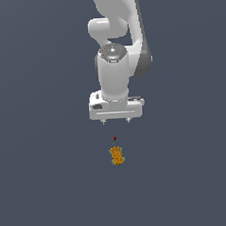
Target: Pick up the object and move it to a goal position.
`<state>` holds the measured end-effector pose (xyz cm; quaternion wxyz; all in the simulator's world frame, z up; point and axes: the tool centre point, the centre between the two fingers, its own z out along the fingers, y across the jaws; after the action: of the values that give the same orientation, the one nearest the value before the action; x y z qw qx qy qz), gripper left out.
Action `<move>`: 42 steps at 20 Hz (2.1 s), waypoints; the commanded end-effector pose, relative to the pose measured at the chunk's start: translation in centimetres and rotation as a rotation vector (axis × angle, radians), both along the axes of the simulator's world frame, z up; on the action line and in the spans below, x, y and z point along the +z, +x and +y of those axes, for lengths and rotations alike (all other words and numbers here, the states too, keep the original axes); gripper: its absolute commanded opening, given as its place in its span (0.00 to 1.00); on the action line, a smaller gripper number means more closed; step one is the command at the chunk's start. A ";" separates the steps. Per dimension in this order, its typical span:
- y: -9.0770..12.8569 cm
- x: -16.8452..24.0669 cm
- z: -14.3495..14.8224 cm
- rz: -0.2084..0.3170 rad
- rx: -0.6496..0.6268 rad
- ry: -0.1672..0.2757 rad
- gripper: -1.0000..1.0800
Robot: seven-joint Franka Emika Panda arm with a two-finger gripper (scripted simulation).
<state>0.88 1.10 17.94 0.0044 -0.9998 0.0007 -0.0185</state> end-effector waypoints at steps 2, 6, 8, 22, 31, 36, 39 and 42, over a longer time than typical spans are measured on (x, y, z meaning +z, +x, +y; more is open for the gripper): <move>0.0 0.0 0.1 0.000 0.000 0.000 0.96; 0.1 0.0 0.5 -0.004 -0.013 0.008 0.96; 0.0 0.1 0.7 -0.007 -0.023 0.014 0.96; 1.3 -1.8 0.5 0.000 0.020 0.007 0.96; 4.1 -7.0 -0.4 0.020 0.133 -0.008 0.96; 5.2 -9.5 -0.8 0.029 0.184 -0.011 0.96; 5.5 -10.6 -1.0 0.033 0.204 -0.012 0.96; 5.7 -11.2 -1.1 0.035 0.216 -0.013 0.96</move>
<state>6.47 0.09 7.04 0.0001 -0.9946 -0.1034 -0.0004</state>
